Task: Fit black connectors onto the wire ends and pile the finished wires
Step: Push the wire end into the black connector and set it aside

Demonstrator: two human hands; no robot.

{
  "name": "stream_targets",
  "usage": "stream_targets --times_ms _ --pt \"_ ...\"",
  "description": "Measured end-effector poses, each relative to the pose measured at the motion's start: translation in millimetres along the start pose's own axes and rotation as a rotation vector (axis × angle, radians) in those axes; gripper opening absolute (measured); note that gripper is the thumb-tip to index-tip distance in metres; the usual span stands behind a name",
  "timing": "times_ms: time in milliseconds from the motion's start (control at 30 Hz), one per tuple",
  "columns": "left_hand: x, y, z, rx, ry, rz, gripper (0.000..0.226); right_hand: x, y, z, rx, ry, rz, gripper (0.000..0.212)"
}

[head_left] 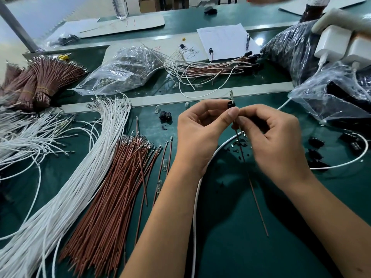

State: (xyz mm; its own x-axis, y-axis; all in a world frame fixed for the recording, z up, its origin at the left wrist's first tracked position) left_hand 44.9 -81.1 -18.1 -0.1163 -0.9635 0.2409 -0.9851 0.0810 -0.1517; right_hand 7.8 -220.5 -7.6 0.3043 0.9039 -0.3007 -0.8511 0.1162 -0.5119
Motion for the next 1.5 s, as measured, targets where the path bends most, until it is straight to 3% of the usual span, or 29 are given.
stream_targets --times_ms 367,900,1500 --pt "-2.0 1.1 2.6 -0.072 -0.02 -0.053 0.012 4.0 0.7 -8.3 0.105 -0.101 -0.004 0.004" --pt "0.3 2.1 6.5 -0.144 0.025 -0.007 0.009 -1.0 0.4 -6.0 0.077 -0.075 -0.051 0.003" --pt "-3.7 -0.9 5.4 -0.039 0.039 -0.037 0.014 3.4 1.2 -4.4 0.057 -0.018 -0.006 0.005"
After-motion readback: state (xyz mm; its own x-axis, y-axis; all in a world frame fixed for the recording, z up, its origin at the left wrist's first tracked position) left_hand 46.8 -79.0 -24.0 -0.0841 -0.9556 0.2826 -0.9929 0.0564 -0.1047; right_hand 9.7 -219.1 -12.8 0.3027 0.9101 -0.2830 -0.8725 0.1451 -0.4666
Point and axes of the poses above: each hand's wrist, its own y-axis away from the middle knuckle, its own x-axis out of the palm, z = x × y, the point moved 4 cm from there along -y, towards the middle knuckle, and after that the axes turned 6 degrees about -y, right-handed, at the moved point
